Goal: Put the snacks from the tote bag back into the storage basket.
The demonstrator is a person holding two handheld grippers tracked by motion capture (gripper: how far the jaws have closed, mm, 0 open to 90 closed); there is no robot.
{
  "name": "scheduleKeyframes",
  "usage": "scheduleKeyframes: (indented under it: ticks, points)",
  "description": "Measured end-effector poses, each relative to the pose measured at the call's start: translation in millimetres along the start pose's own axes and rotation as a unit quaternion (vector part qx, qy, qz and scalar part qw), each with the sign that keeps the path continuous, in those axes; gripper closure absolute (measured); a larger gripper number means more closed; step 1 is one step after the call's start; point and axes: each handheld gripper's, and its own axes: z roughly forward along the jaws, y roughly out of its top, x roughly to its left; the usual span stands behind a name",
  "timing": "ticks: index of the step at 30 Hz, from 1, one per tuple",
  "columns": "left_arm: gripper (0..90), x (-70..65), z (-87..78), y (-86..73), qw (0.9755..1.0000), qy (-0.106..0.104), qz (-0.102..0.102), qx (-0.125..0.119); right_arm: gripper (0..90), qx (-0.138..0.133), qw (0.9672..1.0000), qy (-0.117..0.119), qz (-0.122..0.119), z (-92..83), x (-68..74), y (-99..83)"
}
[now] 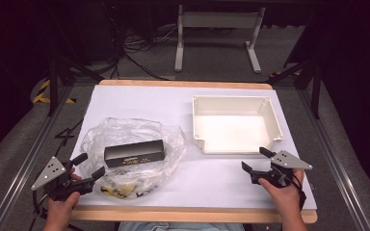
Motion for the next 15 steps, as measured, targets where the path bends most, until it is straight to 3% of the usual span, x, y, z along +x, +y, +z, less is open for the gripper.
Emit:
scheduleKeyframes:
  ticks: [7, 9, 15]
  points:
    - [16.1, -0.9, -0.6, 0.7, 1.0000, 0.004, 0.001, -0.003, 12.8, 0.011, 0.9999, -0.004, -0.001, -2.7, 0.9, 0.5]
    - [16.2, -0.9, -1.2, 0.5, 1.0000, 0.005, 0.001, -0.003, 12.8, 0.017, 0.9998, -0.007, -0.012, -2.5, 3.7, 2.6]
    - [16.2, -1.0, -2.6, 0.9, 1.0000, 0.006, 0.002, -0.001, 12.8, 0.018, 0.9996, 0.005, -0.023, -2.3, 10.4, 8.4]
